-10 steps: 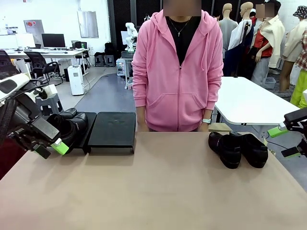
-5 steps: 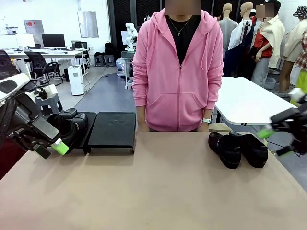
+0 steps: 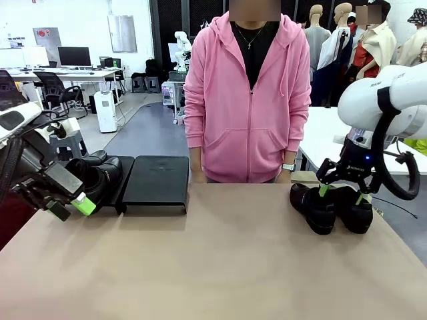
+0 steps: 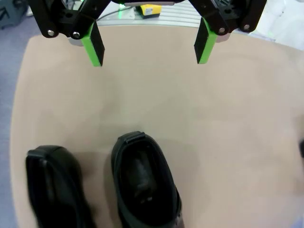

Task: Organize the shoes by placing them on the stand.
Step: Pick up one Shoe and place it in the middle of the table.

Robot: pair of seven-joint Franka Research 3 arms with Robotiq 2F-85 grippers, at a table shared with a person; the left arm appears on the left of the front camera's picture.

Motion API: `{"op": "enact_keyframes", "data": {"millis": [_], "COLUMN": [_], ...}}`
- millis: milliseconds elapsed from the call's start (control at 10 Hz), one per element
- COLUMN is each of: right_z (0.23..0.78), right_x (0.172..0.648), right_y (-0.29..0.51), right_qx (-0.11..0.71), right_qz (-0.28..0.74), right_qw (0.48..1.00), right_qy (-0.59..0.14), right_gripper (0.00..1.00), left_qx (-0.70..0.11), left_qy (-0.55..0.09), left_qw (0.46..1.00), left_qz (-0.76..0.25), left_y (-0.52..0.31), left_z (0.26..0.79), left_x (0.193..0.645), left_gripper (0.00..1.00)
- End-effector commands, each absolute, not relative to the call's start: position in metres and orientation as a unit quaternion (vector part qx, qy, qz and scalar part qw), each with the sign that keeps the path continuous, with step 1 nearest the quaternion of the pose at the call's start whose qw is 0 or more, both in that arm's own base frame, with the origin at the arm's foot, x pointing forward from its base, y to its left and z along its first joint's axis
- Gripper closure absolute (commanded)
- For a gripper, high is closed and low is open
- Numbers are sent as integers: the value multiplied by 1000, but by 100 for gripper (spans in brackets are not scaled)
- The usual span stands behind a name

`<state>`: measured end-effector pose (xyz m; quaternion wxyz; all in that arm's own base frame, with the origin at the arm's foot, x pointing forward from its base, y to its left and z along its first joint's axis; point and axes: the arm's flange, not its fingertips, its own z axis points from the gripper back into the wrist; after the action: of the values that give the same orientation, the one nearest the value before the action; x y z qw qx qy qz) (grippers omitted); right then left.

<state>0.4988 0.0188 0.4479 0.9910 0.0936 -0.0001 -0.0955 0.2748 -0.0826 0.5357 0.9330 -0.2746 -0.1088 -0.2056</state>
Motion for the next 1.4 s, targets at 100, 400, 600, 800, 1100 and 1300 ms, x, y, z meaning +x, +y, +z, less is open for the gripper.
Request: {"op": "enact_keyframes", "data": {"millis": [100,400,600,800,1100,1300], "right_z": [466,448,436,404,384,384], "right_x": [460,565,610,643,650,647], "right_y": [26,-12,-33,-42,-29,-26], "right_qx": [146,85,88,91,90,80], "right_qz": [-74,-90,-59,-74,-89,-86], "right_qw": [986,992,993,990,989,989], "right_qy": [-15,14,55,76,81,85], "right_gripper": [0,0,0,0,0,0], "left_qx": [-274,-274,-274,-274,-274,-274], "left_qy": [-109,-109,-109,-109,-109,-109], "left_qw": [932,932,932,932,932,932], "left_qz": [-211,-211,-211,-211,-211,-211], "left_y": [-81,-81,-81,-81,-81,-81], "left_z": [536,536,536,536,536,536], "left_x": [275,275,275,275,275,275], "left_gripper": [0,0,0,0,0,0]}}
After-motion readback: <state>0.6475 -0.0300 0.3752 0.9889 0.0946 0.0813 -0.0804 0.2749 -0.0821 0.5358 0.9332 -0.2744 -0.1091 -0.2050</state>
